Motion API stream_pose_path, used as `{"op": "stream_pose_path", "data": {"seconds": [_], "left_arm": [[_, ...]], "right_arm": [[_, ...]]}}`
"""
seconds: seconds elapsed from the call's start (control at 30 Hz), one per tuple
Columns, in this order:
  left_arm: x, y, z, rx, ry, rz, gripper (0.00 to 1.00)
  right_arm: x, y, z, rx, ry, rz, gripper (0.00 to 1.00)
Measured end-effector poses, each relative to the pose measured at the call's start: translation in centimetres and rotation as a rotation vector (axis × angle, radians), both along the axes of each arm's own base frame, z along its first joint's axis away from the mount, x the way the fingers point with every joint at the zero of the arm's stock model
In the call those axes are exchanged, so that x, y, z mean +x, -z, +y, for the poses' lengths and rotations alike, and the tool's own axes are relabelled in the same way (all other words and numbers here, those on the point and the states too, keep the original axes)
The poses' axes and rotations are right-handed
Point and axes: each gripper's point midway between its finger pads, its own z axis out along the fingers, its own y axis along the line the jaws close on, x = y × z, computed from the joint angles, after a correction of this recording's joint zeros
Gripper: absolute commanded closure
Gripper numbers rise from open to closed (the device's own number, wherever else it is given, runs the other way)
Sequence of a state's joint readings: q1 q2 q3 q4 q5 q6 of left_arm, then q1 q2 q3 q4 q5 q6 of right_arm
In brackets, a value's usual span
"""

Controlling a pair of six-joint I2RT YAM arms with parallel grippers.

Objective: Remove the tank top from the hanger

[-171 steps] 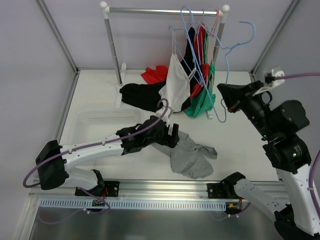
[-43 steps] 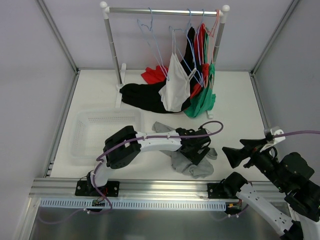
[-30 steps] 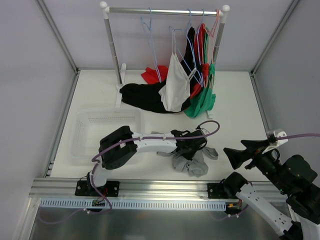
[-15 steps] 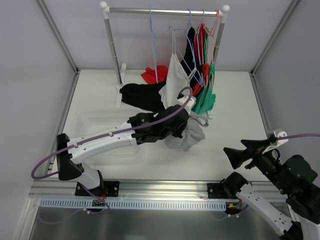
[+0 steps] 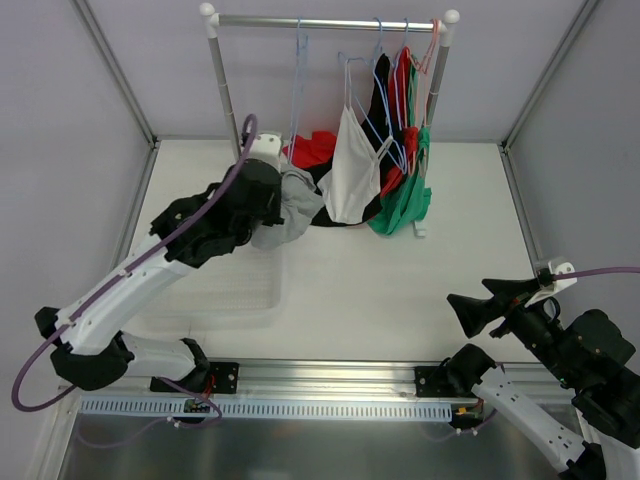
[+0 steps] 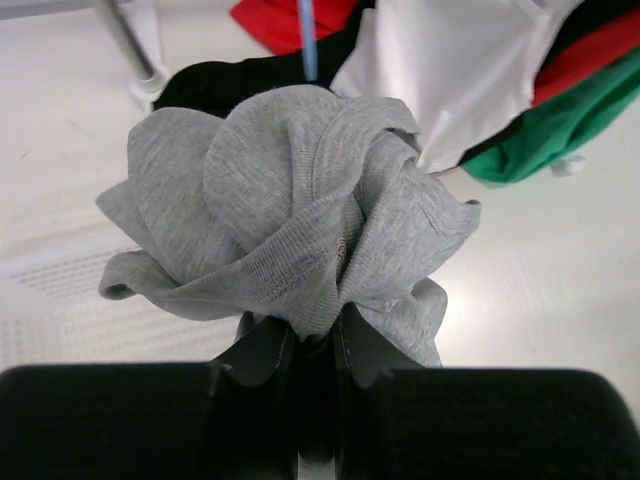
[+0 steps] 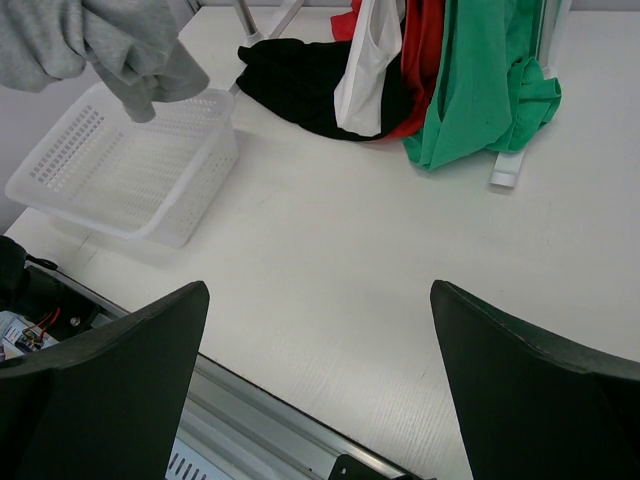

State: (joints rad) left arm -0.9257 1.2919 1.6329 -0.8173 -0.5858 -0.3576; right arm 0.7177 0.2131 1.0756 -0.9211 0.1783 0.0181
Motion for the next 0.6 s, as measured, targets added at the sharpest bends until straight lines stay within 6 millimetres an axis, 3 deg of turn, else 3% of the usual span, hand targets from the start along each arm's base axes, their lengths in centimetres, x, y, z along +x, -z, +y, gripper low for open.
{"op": "stream_pose_path", "data": {"seconds": [0.13,0.27,0.47,0.6], "left_arm": [[-0.5,-0.3,4.7,-0.029,-0.098,-0.015,1.00],[-0.6,1.9,10.0,-0.029,-0.254,0.025,1.00],[-0.9,8.1,17.5,0.010,-0.523,0.164,1.00],[-2.0,12.6,20.6,0.011,-0.663,0.270,1.00]], "right_arm": [[0.1,-0.1,0.1,-0.001,-0.001,0.000,0.01],[0.4,-0.1,0.4,-0.008,-0.003,0.006,0.00],[0.7,0.0,1.0,-0.013,-0.014,0.014,0.01],[0.8,-0.1,1.3,-0.007,-0.026,0.011,0.00]]}}
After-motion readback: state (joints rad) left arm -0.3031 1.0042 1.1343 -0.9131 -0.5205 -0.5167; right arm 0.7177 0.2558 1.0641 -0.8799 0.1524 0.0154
